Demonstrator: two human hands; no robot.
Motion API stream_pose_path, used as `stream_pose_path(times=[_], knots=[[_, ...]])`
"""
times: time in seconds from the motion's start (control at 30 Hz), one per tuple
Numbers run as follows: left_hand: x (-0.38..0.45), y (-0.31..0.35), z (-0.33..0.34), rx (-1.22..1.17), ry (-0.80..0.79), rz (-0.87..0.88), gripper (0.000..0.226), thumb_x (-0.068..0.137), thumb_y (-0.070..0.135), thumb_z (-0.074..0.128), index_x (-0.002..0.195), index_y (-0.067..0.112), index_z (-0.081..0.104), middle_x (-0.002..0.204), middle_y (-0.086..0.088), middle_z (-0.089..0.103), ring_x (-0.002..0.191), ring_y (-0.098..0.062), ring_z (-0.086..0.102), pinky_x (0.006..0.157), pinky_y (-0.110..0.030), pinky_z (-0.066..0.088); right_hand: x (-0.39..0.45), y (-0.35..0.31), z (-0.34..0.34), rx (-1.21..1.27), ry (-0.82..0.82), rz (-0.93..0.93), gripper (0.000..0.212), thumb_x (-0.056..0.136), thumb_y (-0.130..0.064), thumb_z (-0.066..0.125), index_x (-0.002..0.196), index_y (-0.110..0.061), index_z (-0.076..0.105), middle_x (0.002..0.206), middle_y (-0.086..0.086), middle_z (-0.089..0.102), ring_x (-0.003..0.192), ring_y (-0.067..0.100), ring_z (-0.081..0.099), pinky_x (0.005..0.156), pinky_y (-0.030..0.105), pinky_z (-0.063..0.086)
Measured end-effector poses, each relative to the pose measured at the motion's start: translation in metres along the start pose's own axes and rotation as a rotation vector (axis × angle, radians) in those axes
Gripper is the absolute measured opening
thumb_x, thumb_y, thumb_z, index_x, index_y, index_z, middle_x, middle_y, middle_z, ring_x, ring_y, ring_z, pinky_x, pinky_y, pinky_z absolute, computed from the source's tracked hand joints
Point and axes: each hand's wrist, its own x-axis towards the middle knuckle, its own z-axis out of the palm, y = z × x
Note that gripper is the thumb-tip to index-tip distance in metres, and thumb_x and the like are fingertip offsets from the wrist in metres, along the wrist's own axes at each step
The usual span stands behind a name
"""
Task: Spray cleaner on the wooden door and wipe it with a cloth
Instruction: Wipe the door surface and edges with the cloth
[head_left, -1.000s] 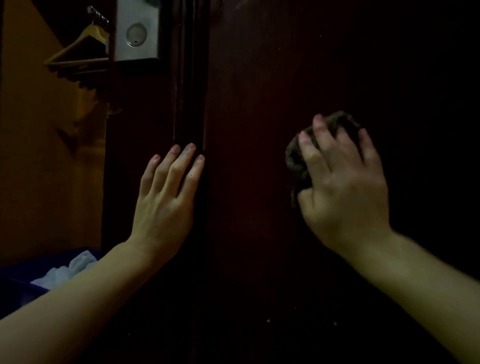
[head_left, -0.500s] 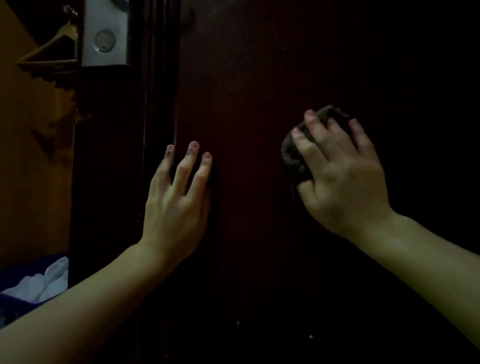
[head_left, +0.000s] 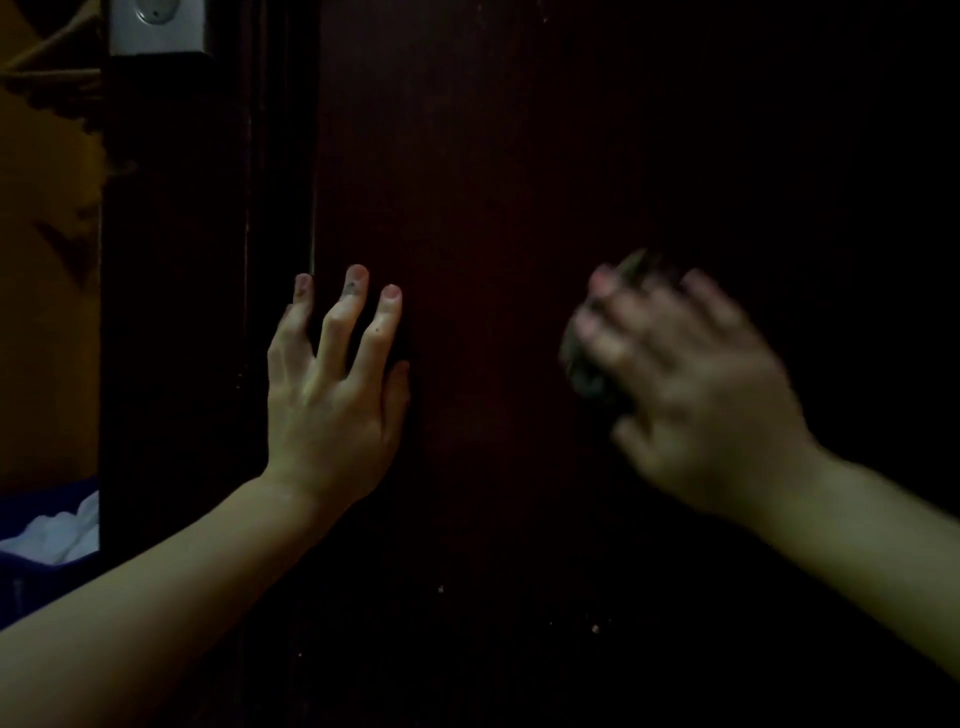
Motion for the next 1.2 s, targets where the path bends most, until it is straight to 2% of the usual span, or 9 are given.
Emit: stream_pose_path(times=[0.1, 0.17, 0.4, 0.5, 0.6, 0.7, 0.97, 1.03, 1.2], knots=[[-0.007, 0.003, 0.003, 0.009, 0.020, -0.014, 0.052, 0.096, 0.035, 0.037, 0.143, 0.013, 0.038, 0.149, -0.016, 0.035, 0.139, -0.045, 0.023, 0.101, -0.059, 0.033, 0.021, 0.015, -0.006, 0.009, 0.075, 0.251, 0.065, 0.077, -0.029, 0.045, 0.139, -0.010, 0.043, 0.152, 0.014, 0.034, 0.137, 0.035, 0.034, 0.116, 0.050, 0.019], [-0.012, 0.005, 0.004, 0.013, 0.026, -0.022, 0.051, 0.096, 0.035, 0.037, 0.143, 0.013, 0.039, 0.149, -0.016, 0.035, 0.138, -0.045, 0.024, 0.100, -0.059, 0.033, 0.009, -0.004, 0.003, 0.026, 0.098, 0.256, 0.066, 0.075, -0.027, 0.045, 0.138, -0.009, 0.045, 0.151, 0.015, 0.035, 0.135, 0.037, 0.036, 0.115, 0.050, 0.021], [-0.020, 0.011, 0.002, 0.042, 0.011, -0.055, 0.050, 0.096, 0.036, 0.038, 0.142, 0.015, 0.038, 0.148, -0.015, 0.036, 0.136, -0.045, 0.026, 0.099, -0.058, 0.033, -0.082, -0.048, 0.018, -0.010, -0.155, -0.420, 0.066, 0.075, -0.037, 0.052, 0.138, -0.015, 0.049, 0.151, 0.013, 0.035, 0.133, 0.030, 0.043, 0.114, 0.050, 0.022], [-0.020, 0.011, 0.001, 0.055, 0.006, -0.048, 0.050, 0.096, 0.035, 0.039, 0.142, 0.015, 0.037, 0.148, -0.017, 0.036, 0.135, -0.046, 0.027, 0.097, -0.060, 0.035, -0.057, 0.001, 0.005, -0.045, -0.078, -0.273, 0.068, 0.072, -0.038, 0.051, 0.136, -0.014, 0.051, 0.149, 0.015, 0.038, 0.127, 0.032, 0.048, 0.114, 0.051, 0.022], [-0.023, 0.012, 0.001, 0.066, 0.001, -0.047, 0.050, 0.097, 0.035, 0.039, 0.142, 0.015, 0.038, 0.148, -0.016, 0.036, 0.135, -0.046, 0.027, 0.098, -0.059, 0.035, -0.022, 0.046, -0.009, -0.054, 0.009, 0.060, 0.067, 0.076, -0.034, 0.044, 0.139, -0.010, 0.042, 0.152, 0.016, 0.033, 0.133, 0.038, 0.038, 0.115, 0.050, 0.017], [-0.026, 0.009, 0.000, 0.070, -0.014, -0.030, 0.050, 0.097, 0.035, 0.040, 0.142, 0.014, 0.039, 0.148, -0.017, 0.037, 0.136, -0.045, 0.028, 0.101, -0.058, 0.035, -0.014, 0.035, -0.005, -0.013, 0.070, 0.205, 0.067, 0.076, -0.027, 0.046, 0.139, -0.006, 0.042, 0.152, 0.017, 0.033, 0.133, 0.040, 0.035, 0.114, 0.051, 0.019], [-0.043, 0.001, -0.005, 0.037, -0.080, 0.008, 0.051, 0.099, 0.038, 0.039, 0.143, 0.013, 0.036, 0.148, -0.019, 0.034, 0.136, -0.047, 0.026, 0.101, -0.061, 0.038, -0.083, -0.053, 0.022, -0.015, -0.152, -0.396, 0.068, 0.076, -0.037, 0.051, 0.139, -0.014, 0.045, 0.151, 0.014, 0.034, 0.134, 0.033, 0.039, 0.114, 0.051, 0.022], [-0.049, -0.005, -0.007, 0.022, -0.086, 0.054, 0.051, 0.099, 0.037, 0.040, 0.143, 0.012, 0.037, 0.148, -0.021, 0.034, 0.138, -0.046, 0.024, 0.103, -0.059, 0.038, -0.066, -0.044, 0.016, -0.021, -0.120, -0.323, 0.068, 0.074, -0.036, 0.051, 0.138, -0.013, 0.048, 0.150, 0.014, 0.036, 0.131, 0.034, 0.044, 0.113, 0.052, 0.023], [-0.079, -0.022, -0.010, -0.034, -0.089, 0.170, 0.048, 0.099, 0.031, 0.042, 0.141, 0.008, 0.041, 0.145, -0.024, 0.037, 0.140, -0.043, 0.025, 0.105, -0.052, 0.037, -0.008, -0.057, 0.012, 0.017, 0.044, 0.212, 0.064, 0.080, -0.027, 0.048, 0.141, -0.009, 0.041, 0.153, 0.014, 0.031, 0.138, 0.038, 0.032, 0.116, 0.049, 0.016]])
